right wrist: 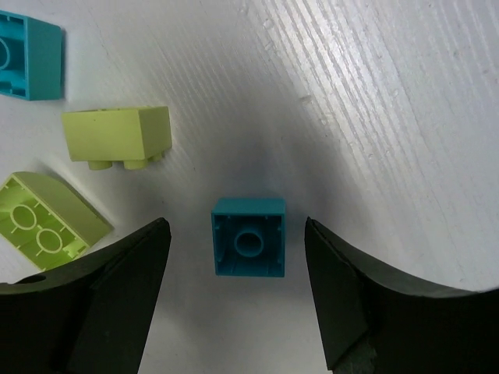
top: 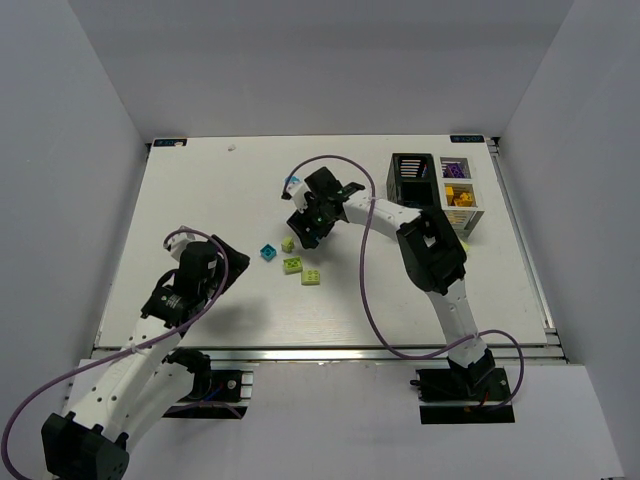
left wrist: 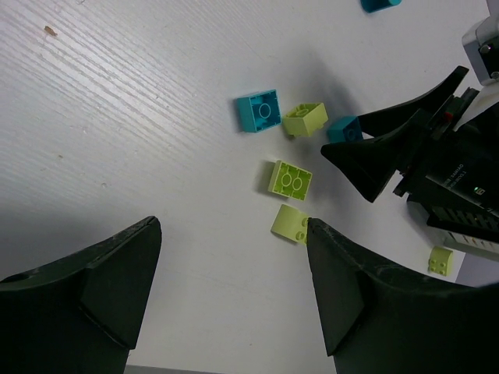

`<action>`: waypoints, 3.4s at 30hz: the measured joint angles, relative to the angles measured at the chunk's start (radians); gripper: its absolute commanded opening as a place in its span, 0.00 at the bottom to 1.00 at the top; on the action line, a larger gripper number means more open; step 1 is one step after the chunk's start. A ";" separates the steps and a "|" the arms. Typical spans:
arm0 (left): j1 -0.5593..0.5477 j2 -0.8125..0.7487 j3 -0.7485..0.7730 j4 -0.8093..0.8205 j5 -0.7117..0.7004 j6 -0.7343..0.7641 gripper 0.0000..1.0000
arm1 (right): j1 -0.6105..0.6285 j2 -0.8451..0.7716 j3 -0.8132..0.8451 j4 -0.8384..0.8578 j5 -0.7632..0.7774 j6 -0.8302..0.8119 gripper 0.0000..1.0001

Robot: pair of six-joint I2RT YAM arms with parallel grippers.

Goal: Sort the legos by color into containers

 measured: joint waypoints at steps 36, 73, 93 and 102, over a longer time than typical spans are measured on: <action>0.000 0.154 -0.018 0.157 0.071 -0.019 0.84 | -0.544 -0.713 -0.385 0.109 -0.343 -0.145 0.00; 0.017 0.862 0.534 -0.039 0.016 0.032 0.79 | -0.648 -0.764 -0.507 0.198 -0.378 -0.163 0.34; 0.018 1.153 0.745 -0.275 0.007 0.032 0.70 | -0.652 -0.773 -0.559 0.220 -0.465 -0.116 0.40; 0.017 1.216 0.770 -0.264 0.024 0.035 0.65 | -0.660 -0.773 -0.589 0.231 -0.470 -0.116 0.40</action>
